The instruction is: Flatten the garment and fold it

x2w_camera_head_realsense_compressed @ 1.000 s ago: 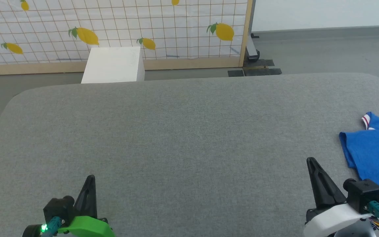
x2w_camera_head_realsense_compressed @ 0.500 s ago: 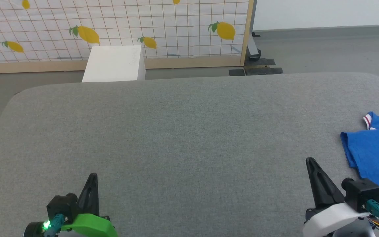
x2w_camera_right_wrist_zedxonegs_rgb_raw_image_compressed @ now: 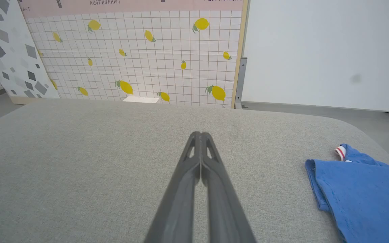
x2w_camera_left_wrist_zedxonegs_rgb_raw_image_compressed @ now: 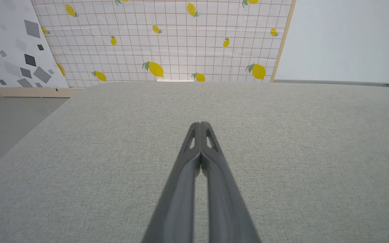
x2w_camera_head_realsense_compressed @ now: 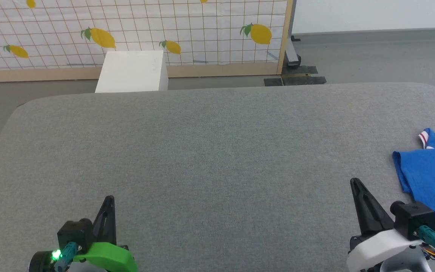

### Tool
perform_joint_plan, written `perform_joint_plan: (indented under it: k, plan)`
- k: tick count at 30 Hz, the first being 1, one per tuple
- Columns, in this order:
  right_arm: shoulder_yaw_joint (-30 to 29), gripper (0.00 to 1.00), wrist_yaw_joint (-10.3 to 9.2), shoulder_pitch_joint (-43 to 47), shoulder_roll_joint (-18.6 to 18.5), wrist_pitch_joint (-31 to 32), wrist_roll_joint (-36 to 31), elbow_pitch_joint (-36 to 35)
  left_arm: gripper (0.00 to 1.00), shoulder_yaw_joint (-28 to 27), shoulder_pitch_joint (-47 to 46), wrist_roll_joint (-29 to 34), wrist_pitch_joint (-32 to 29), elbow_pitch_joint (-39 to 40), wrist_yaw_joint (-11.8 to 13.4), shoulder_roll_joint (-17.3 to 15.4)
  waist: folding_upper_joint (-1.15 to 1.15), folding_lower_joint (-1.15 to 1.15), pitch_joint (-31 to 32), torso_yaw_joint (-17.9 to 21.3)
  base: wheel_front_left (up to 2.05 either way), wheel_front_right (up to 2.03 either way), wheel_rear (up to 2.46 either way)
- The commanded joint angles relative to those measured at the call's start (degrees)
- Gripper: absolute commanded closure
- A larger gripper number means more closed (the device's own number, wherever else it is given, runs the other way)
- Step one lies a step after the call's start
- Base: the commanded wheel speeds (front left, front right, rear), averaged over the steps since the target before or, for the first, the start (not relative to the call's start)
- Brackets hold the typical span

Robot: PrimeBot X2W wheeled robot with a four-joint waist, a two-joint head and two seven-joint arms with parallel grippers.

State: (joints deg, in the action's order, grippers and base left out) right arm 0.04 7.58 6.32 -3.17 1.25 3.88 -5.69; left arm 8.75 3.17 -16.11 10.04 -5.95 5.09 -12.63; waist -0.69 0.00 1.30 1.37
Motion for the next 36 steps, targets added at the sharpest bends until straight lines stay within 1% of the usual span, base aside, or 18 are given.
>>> perform_joint_plan:
  k: [1,36]
  plan:
    - [0.0,1.0,-0.03,-1.1,0.1,-0.4,-0.5,0.3,1.0,-0.4,-1.0,0.8,-0.5,0.4,-0.4,0.6,0.23,0.0,0.0,0.0,0.0,0.0,0.0]
    - [0.0,1.0,-0.06,-3.4,0.2,-0.8,-2.0,2.7,1.0,-4.2,-2.0,7.7,-4.8,2.9,-2.5,4.7,0.44,0.0,-0.6,-0.6,0.0,0.0,0.0]
